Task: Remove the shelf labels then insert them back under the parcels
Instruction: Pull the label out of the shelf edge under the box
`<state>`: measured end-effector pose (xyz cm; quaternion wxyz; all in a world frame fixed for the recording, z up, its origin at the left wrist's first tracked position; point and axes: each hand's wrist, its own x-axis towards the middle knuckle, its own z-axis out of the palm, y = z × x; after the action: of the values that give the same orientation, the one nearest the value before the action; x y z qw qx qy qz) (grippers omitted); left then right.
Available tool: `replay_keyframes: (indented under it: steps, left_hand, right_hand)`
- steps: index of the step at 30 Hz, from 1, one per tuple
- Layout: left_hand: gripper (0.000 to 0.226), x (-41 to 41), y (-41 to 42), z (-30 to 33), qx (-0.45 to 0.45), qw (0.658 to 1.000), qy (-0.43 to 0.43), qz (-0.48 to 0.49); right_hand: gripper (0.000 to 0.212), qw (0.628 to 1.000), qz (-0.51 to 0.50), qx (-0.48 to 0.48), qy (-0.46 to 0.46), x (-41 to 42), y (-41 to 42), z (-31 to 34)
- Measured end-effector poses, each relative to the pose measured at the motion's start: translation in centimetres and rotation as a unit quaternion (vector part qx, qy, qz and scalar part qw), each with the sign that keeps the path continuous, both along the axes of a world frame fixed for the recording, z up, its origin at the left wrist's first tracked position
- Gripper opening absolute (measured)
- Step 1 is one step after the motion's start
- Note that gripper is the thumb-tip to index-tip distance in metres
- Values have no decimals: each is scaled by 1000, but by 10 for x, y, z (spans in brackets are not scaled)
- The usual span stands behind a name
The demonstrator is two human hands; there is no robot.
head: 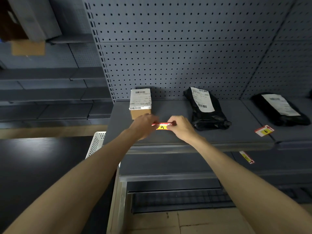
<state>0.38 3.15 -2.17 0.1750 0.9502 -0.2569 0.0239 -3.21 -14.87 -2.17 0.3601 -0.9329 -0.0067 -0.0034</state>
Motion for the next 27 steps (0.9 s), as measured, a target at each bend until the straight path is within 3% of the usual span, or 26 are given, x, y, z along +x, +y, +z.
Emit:
replay_keyframes:
  steps: [5, 9, 18, 27]
  left_hand:
    - [14, -35, 40, 7, -45, 998, 17, 48]
    - [21, -59, 68, 2, -63, 993, 24, 93]
    - [16, -102, 98, -35, -66, 986, -73, 133]
    - [24, -115, 98, -49, -34, 986, -94, 135]
  right_hand:
    - [10, 992, 15, 124, -29, -25, 28, 11]
    - [10, 986, 6, 164, -39, -38, 57, 7]
    - [13, 988, 59, 110, -85, -50, 76, -4]
    - [14, 990, 75, 67, -99, -47, 73, -15]
